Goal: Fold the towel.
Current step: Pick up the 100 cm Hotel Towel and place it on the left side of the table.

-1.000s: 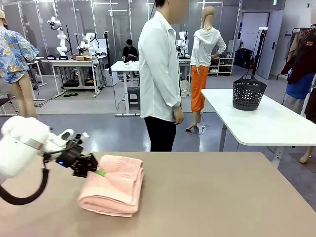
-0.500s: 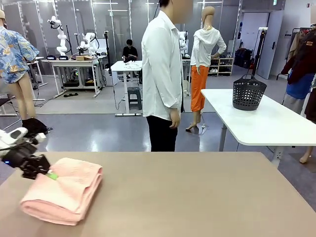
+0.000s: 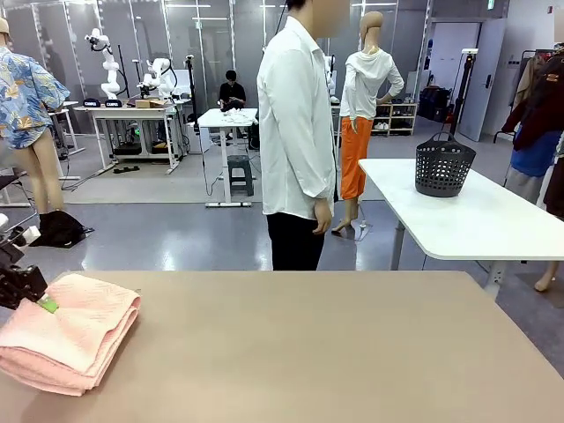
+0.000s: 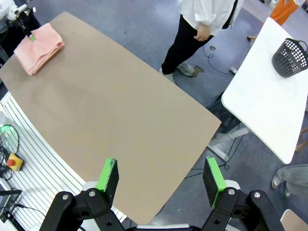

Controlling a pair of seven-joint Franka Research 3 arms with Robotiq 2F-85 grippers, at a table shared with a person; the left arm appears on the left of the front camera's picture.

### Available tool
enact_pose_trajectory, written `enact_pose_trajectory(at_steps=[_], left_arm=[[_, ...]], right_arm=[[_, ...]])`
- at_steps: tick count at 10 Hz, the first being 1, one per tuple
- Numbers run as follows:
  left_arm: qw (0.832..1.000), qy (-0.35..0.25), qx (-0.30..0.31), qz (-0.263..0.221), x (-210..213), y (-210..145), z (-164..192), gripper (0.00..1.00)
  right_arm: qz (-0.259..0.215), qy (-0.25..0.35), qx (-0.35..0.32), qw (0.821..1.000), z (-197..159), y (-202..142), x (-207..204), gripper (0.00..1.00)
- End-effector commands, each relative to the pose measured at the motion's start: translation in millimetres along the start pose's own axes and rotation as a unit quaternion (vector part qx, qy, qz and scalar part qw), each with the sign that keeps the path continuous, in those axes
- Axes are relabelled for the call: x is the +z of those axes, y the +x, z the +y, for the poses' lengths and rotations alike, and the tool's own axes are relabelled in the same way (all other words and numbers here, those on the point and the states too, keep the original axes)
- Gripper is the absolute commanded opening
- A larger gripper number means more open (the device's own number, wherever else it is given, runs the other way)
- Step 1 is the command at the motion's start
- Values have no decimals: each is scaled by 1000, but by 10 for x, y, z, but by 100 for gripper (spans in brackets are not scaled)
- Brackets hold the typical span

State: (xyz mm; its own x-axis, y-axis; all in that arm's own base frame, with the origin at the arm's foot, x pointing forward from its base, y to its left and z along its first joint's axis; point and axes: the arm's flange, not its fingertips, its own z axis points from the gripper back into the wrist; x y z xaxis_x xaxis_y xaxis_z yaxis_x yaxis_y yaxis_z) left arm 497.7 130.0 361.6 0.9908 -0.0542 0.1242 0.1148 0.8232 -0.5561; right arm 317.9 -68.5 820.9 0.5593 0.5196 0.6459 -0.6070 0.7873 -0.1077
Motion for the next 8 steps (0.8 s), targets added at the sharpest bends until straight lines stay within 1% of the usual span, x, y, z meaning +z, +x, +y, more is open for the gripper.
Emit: enact_pose_trajectory(at_steps=[1, 2, 3, 4, 6, 7, 8], left_arm=[[999, 36, 5, 8, 114, 59, -104, 53], [999, 46, 7, 10, 160, 63, -147, 64], [998, 66, 13, 13, 195, 58, -182, 90], [996, 88, 22, 11, 212, 54, -204, 100], [988, 150, 36, 5, 339, 6, -315, 100], [986, 163, 34, -2, 432, -26, -406, 98], [984, 174, 28, -11, 516, -64, -527, 100]], right_arm=[[1, -4, -2, 1000, -2, 13, 8, 89], [1, -4, -2, 1000, -2, 13, 8, 89], [1, -4, -2, 1000, -2, 13, 8, 89], [1, -4, -2, 1000, -2, 13, 8, 89], [1, -4, -2, 1000, -2, 13, 8, 89], [1, -4, -2, 1000, -2, 13, 8, 89], [1, -4, -2, 1000, -2, 13, 8, 89]])
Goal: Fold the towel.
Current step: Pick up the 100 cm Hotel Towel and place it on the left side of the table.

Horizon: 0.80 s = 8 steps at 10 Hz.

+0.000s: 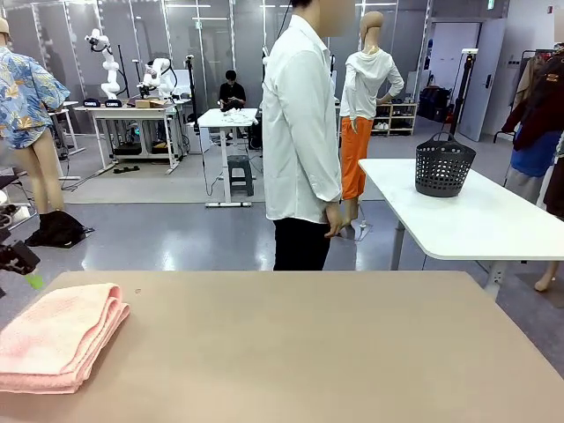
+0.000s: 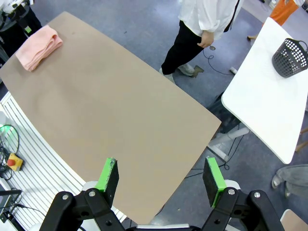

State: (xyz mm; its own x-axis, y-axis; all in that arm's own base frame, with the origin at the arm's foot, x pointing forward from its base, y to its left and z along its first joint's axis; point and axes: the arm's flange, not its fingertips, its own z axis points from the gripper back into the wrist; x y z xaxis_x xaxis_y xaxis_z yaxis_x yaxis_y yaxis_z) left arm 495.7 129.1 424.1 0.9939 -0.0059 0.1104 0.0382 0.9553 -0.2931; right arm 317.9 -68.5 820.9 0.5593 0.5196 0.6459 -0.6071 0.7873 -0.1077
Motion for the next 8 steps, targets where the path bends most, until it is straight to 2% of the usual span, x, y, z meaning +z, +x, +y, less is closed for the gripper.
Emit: enact_pose_trajectory(at_steps=[1, 4, 5, 8], left_arm=[[999, 33, 2, -16, 160, -176, -262, 100], [998, 53, 4, -23, 318, -274, -472, 100], [999, 28, -7, -18, 314, -154, -330, 100], [999, 28, -7, -18, 314, -154, -330, 100]], right_arm=[[1, -4, -3, 1000, -2, 12, 8, 89], [1, -4, -3, 1000, -2, 12, 8, 89], [1, -4, -3, 1000, -2, 12, 8, 89], [1, -4, -3, 1000, -2, 12, 8, 89]])
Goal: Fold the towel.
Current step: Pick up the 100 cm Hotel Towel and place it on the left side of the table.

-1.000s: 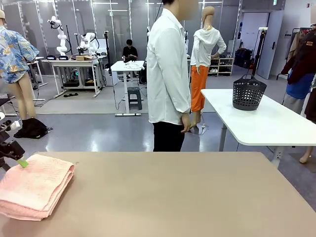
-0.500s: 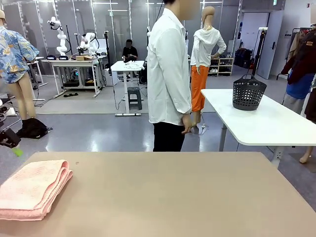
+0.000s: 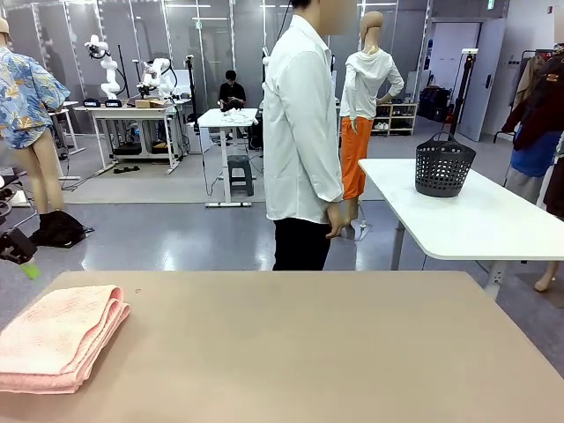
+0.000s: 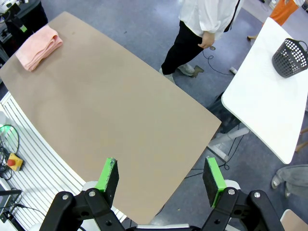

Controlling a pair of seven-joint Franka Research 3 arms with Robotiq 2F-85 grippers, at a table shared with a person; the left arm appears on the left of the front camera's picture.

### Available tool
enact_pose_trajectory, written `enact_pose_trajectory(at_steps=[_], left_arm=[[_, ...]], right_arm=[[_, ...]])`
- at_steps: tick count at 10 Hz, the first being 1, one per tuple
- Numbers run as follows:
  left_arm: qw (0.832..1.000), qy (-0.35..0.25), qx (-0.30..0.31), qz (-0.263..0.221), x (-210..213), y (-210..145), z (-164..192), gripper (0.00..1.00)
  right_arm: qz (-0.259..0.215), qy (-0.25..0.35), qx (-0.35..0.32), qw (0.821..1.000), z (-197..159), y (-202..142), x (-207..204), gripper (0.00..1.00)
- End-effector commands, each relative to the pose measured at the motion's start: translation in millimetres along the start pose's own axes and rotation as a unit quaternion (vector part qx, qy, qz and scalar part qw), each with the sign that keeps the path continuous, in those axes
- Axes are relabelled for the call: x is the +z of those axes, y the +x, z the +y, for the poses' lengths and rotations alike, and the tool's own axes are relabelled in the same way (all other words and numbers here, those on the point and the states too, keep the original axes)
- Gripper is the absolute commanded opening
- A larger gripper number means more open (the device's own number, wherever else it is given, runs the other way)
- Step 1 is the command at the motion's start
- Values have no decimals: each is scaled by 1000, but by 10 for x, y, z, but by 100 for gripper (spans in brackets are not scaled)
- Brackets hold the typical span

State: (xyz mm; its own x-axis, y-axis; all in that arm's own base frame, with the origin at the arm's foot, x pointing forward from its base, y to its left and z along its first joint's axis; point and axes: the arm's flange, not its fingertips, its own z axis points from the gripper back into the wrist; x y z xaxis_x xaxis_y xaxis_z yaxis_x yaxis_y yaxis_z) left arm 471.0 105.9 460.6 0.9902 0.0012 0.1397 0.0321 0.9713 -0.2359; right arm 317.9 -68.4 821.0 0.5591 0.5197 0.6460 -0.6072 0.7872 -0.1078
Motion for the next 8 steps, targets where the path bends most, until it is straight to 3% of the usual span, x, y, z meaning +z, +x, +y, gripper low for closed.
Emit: enact_pose_trajectory(at_steps=[1, 8], left_arm=[[1000, -2, -6, -4, 9, 50, 9, 100], [1000, -2, -6, -4, 9, 50, 9, 100]], right_arm=[[1, -4, -3, 1000, -3, 12, 8, 89], [1, -4, -3, 1000, -3, 12, 8, 89]])
